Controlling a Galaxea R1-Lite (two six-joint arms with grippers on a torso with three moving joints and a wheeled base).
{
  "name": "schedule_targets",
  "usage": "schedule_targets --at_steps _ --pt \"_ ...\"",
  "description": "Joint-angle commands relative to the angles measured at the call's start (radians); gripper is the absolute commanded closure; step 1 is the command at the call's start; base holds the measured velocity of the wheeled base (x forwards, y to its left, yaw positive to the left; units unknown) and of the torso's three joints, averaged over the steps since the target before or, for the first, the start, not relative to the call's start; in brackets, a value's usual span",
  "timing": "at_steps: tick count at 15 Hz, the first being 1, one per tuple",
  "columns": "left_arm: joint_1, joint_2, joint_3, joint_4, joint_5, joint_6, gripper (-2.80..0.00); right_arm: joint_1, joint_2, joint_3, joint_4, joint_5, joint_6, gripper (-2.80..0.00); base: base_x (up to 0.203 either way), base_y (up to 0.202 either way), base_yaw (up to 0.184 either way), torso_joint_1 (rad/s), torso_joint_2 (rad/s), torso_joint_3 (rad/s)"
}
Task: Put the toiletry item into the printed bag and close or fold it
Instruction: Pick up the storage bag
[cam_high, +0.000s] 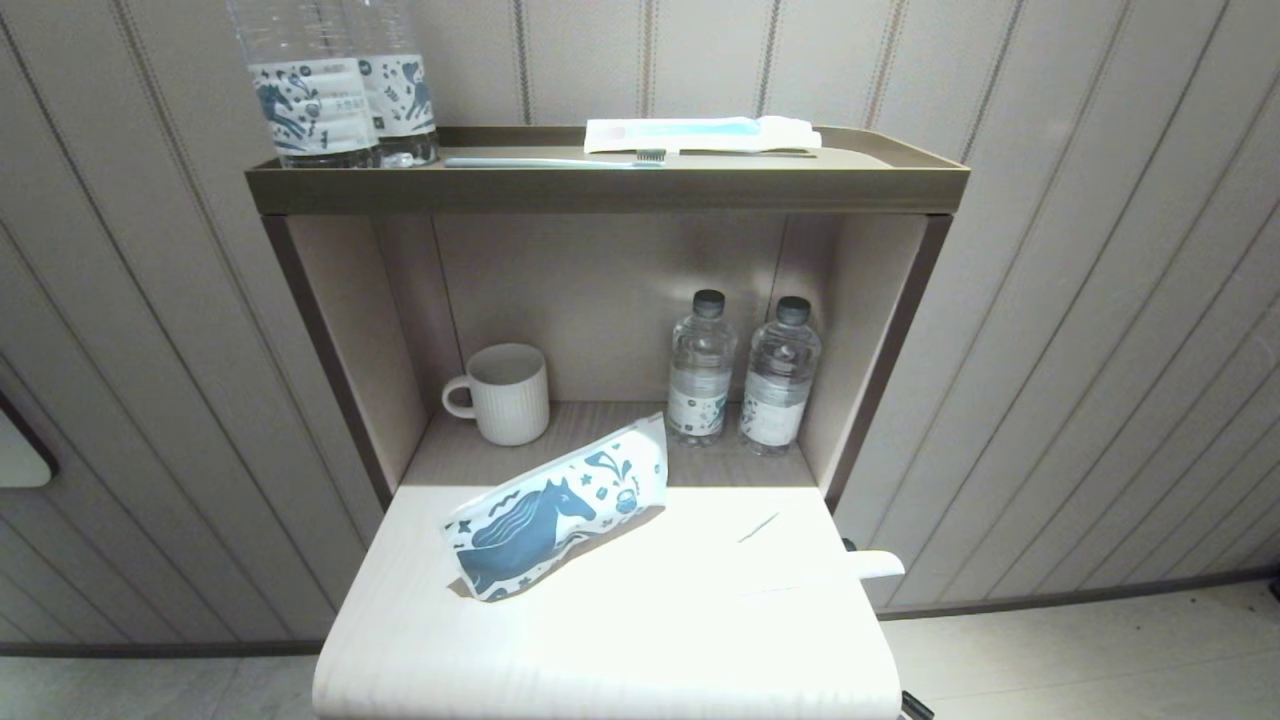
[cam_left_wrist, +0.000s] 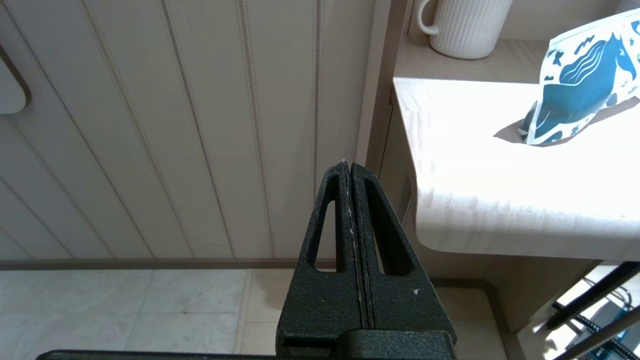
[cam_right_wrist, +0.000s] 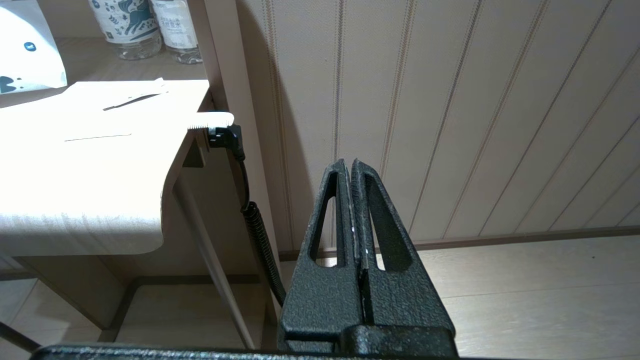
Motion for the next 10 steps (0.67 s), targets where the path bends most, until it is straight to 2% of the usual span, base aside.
schedule_targets --at_steps 1,6,8,10 --pt "0.0 0.0 0.0 0.0 0.0 0.0 0.0 0.0 0.003 0.0 -0.001 0.0 0.0 0.0 0.0 0.0 0.0 0.0 0.0 0.0" --pt "0.002 0.01 -0.045 0.038 -0.005 0.056 0.0 0.0 0.003 0.0 -0.001 0.001 0.0 0.0 0.0 0.0 0.0 0.0 0.0 0.0" --pt "0.002 0.046 -0.157 0.107 -0.03 0.059 0.0 0.0 0.003 0.0 -0.001 0.001 0.0 0.0 0.0 0.0 0.0 0.0 0.0 0.0" --pt "0.002 0.143 -0.284 0.168 -0.09 0.054 0.0 0.0 0.003 0.0 -0.001 0.001 0.0 0.0 0.0 0.0 0.0 0.0 0.0 0.0"
